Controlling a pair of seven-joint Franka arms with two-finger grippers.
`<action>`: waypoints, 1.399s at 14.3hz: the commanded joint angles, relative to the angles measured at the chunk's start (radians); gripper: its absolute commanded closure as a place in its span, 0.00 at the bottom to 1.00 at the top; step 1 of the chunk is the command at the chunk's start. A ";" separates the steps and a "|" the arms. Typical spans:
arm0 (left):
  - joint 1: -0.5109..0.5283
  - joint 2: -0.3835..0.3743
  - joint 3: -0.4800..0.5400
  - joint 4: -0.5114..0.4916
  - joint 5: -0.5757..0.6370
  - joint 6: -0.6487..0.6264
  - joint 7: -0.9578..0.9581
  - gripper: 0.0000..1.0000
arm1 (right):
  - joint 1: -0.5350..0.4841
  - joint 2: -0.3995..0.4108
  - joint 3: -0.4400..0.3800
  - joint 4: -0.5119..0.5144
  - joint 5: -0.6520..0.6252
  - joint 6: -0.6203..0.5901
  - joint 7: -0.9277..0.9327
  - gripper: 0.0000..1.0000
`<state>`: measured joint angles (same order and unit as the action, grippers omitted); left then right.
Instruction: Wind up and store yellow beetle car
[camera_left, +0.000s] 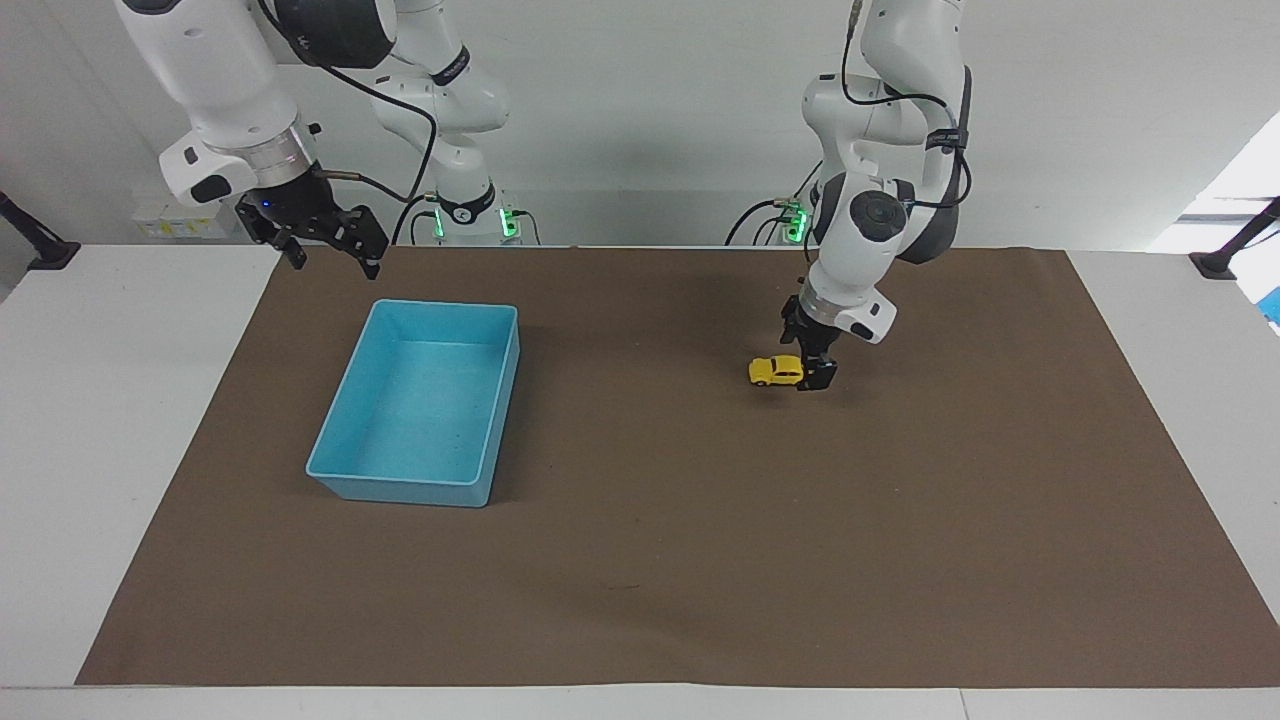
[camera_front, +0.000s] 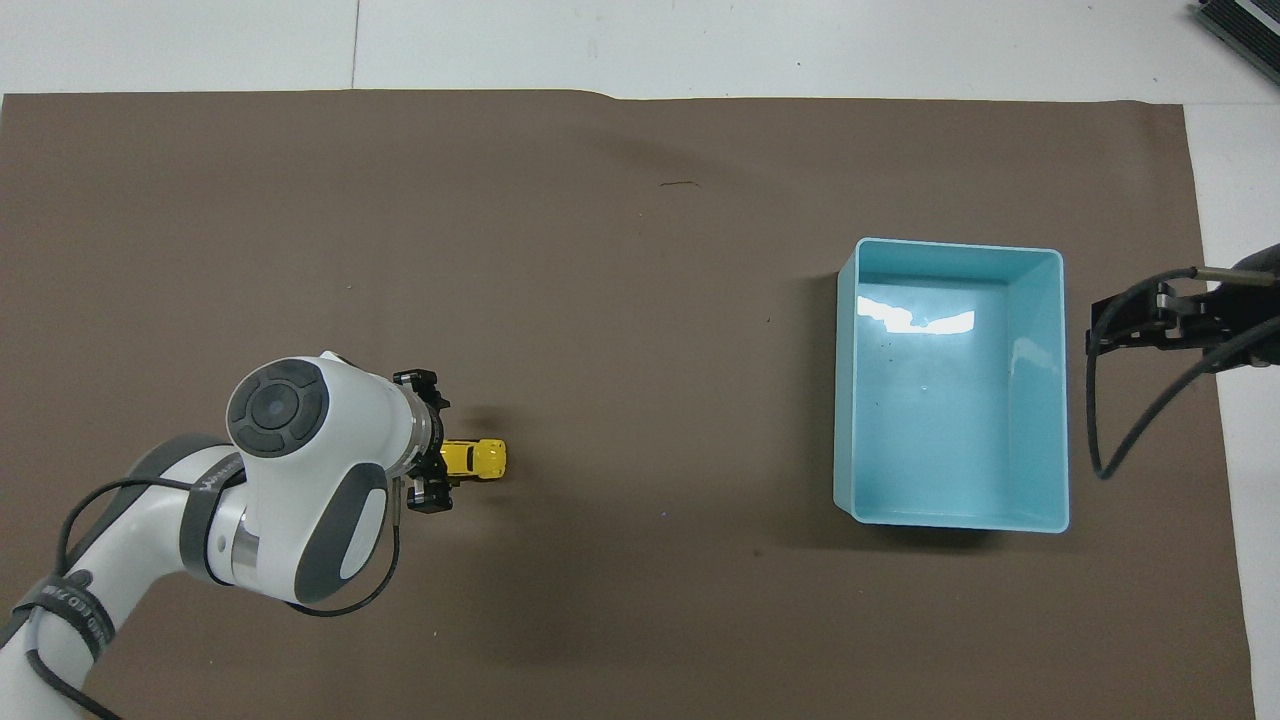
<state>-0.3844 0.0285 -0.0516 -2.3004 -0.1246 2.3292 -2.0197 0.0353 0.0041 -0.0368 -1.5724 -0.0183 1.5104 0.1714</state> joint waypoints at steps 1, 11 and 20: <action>-0.031 -0.028 0.019 -0.054 -0.010 0.042 -0.010 0.00 | -0.002 -0.022 -0.006 -0.024 0.023 0.005 -0.020 0.00; -0.027 -0.013 0.019 -0.077 -0.010 0.087 0.012 0.52 | -0.002 -0.022 -0.006 -0.024 0.023 0.005 -0.020 0.00; 0.005 -0.015 0.021 -0.085 -0.010 0.087 0.080 0.89 | -0.002 -0.022 -0.006 -0.024 0.023 0.005 -0.020 0.00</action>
<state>-0.3977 0.0258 -0.0405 -2.3572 -0.1246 2.3984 -1.9846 0.0353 0.0041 -0.0368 -1.5724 -0.0183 1.5104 0.1714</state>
